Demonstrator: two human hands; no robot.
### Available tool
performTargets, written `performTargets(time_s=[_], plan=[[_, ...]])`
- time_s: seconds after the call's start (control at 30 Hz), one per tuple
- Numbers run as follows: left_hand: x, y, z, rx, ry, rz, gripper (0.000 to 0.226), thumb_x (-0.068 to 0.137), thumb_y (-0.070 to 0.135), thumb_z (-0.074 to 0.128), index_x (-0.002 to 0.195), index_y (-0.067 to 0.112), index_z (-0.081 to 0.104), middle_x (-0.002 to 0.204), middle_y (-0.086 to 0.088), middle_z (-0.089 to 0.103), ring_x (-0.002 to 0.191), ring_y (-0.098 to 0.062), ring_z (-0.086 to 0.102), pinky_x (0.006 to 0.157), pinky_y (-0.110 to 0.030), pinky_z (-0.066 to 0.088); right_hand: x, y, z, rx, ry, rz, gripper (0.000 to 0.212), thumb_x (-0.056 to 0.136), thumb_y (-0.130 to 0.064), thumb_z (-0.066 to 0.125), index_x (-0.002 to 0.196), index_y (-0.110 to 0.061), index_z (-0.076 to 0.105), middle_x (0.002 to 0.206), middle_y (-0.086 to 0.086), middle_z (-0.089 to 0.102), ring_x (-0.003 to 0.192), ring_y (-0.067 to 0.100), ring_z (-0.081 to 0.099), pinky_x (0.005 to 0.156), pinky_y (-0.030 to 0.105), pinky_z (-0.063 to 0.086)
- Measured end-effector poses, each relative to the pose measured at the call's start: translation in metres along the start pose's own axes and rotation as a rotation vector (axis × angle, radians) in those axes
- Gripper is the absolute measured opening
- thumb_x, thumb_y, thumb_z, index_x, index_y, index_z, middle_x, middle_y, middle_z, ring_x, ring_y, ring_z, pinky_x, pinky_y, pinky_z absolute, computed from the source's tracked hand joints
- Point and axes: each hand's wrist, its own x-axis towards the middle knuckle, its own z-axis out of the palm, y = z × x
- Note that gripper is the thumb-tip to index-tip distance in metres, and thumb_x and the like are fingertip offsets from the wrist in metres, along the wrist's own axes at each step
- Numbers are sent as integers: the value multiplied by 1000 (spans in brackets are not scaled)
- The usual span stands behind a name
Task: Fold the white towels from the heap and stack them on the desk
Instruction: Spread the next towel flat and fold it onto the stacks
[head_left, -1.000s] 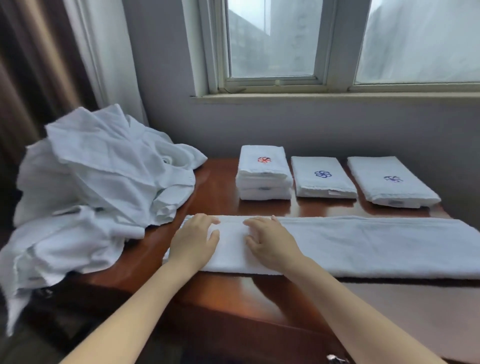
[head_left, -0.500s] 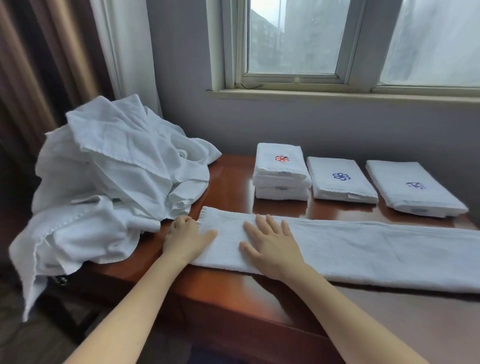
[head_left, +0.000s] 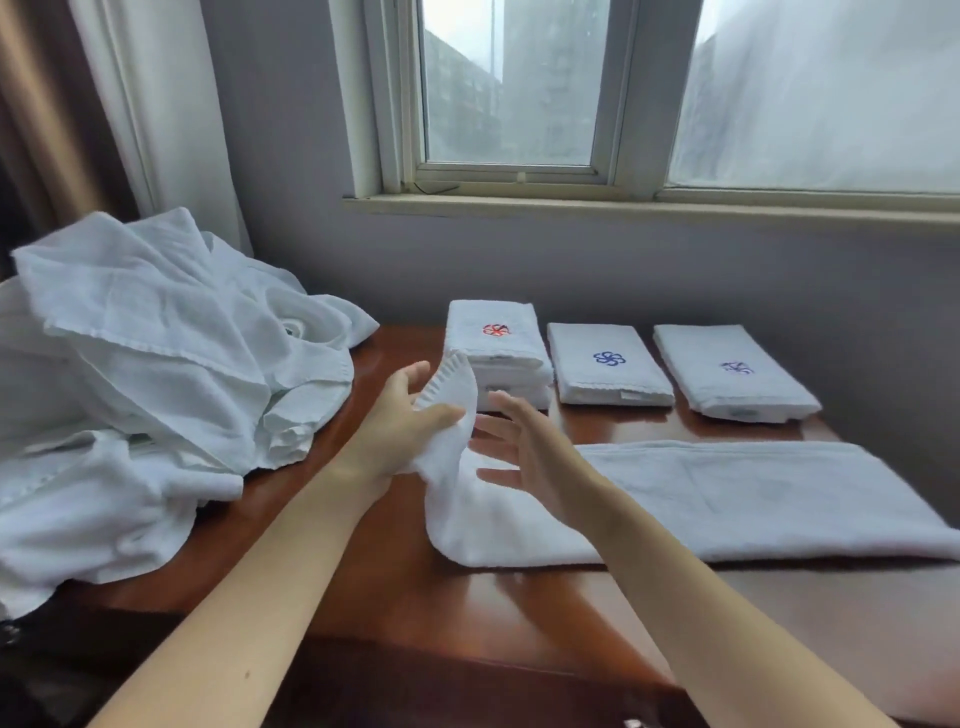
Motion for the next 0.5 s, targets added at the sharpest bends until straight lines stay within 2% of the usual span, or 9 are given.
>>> performTargets(time_s=[0.07,0.1,0.13,0.2,0.23,0.3,0.37,0.4,0.5], plan=[[2,15,32,-15,-87,23,83,77,29,75,148,16,35,126,5,59,108,-10,63,83,-22,54,-7,-16,-20,135,-89,-37,54,94,-60,46,135,-26,56,128,3,66,116,21,63,92,41,53],[2,21,49,-12,-132,28,82,76,36,72,148,17,37,132,2,58,114,-13,61,91,-27,52,-12,-23,-30,172,-99,-42,58,92,-61,48,134,-22,58,125,6,67,113,23,65,88,40,54],[2,27,64,-21,-170,28,76,79,42,69,145,20,41,133,3,58,115,-14,60,92,-28,51,-17,-29,-41,193,-89,-34,61,90,-62,50,132,-19,60,122,7,67,108,23,66,85,39,55],[0,36,93,-83,-247,15,44,89,60,55,124,32,56,121,8,63,99,-16,66,85,-31,54,-30,-37,-63,212,-90,-15,60,91,-59,52,126,-12,63,114,12,67,104,25,65,88,39,53],[-2,38,106,-107,-276,-7,39,90,69,45,111,38,58,114,12,65,87,-18,69,85,-36,56,-36,-38,-73,235,-116,-16,54,93,-54,52,120,-9,65,110,14,67,103,26,65,91,38,52],[-5,40,125,-99,-352,-39,43,88,78,27,95,52,62,104,19,66,80,-20,70,87,-40,57,-49,-35,-92,213,-91,-30,39,95,-38,57,112,-4,66,102,15,68,98,26,67,86,36,52],[-9,40,141,-151,-400,-21,48,95,70,20,86,55,64,89,21,70,78,-17,68,77,-31,58,-58,-29,-109,35,122,-20,28,90,-14,58,111,4,65,98,17,66,91,26,67,80,34,52],[-9,39,146,-184,-386,-11,44,98,64,21,93,49,62,90,20,71,76,-16,68,71,-28,57,-60,-25,-114,-38,230,-6,27,87,-1,53,110,6,64,96,18,65,88,26,66,78,35,51],[-9,31,159,-189,-279,64,27,106,42,31,123,28,47,124,4,62,82,-17,68,68,-26,54,-69,-17,-128,-143,424,3,35,82,16,42,110,9,63,93,20,64,82,27,63,72,33,50]])
